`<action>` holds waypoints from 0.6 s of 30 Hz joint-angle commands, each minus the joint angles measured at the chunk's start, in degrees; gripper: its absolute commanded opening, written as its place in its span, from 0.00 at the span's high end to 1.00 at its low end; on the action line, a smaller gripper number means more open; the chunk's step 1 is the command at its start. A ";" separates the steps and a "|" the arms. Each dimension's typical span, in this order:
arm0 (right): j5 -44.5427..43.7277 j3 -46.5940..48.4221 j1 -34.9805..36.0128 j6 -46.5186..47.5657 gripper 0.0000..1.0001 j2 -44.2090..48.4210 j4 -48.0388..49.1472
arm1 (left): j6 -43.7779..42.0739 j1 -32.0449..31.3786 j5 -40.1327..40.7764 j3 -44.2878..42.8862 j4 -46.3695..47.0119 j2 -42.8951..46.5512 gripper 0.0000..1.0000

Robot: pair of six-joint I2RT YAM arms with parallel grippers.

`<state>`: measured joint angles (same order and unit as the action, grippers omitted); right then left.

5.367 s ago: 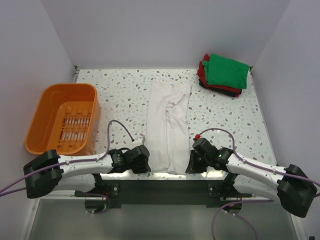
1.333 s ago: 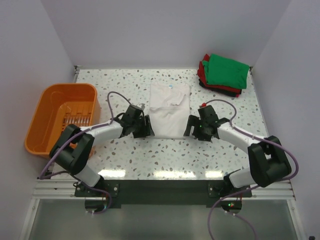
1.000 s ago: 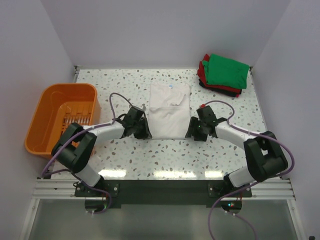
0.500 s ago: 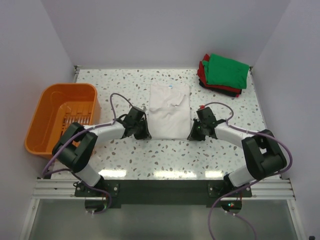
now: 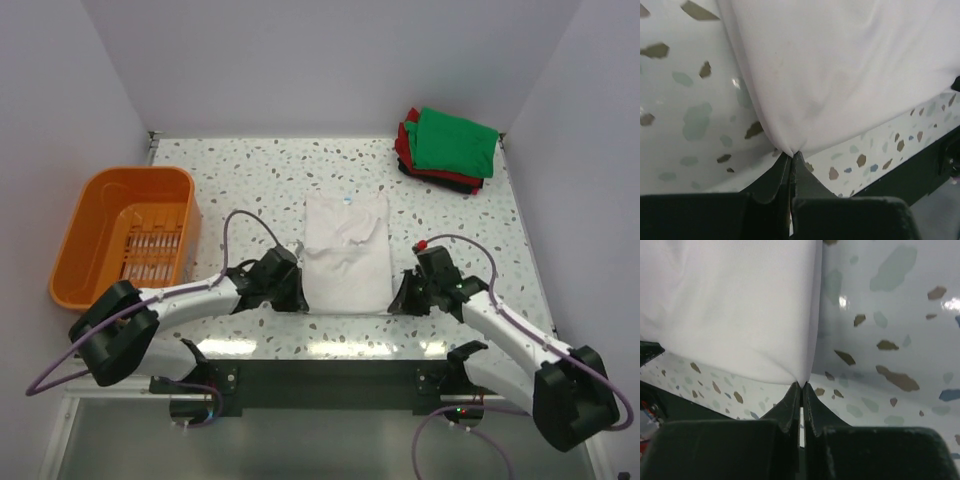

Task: Fold and stack the t-shirts
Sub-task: Fold the tshirt

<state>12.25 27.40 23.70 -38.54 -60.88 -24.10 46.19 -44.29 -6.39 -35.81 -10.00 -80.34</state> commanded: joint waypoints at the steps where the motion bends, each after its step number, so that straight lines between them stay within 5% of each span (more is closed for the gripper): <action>1: 6.28 -2.61 0.38 1.28 1.00 6.55 -8.85 | 3.46 -4.12 0.16 2.50 -3.27 6.06 1.00; 9: 9.28 0.55 0.55 3.83 1.00 21.84 -23.62 | 6.80 -10.28 0.93 3.82 -8.45 18.45 1.00; 18: -1.17 11.62 0.47 4.71 1.00 22.48 -28.46 | 5.05 -10.46 6.30 -2.50 -12.85 23.38 1.00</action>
<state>14.81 34.28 24.10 -35.22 -38.50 -50.33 51.53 -54.57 -4.14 -33.80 -20.32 -57.89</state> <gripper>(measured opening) 0.014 0.018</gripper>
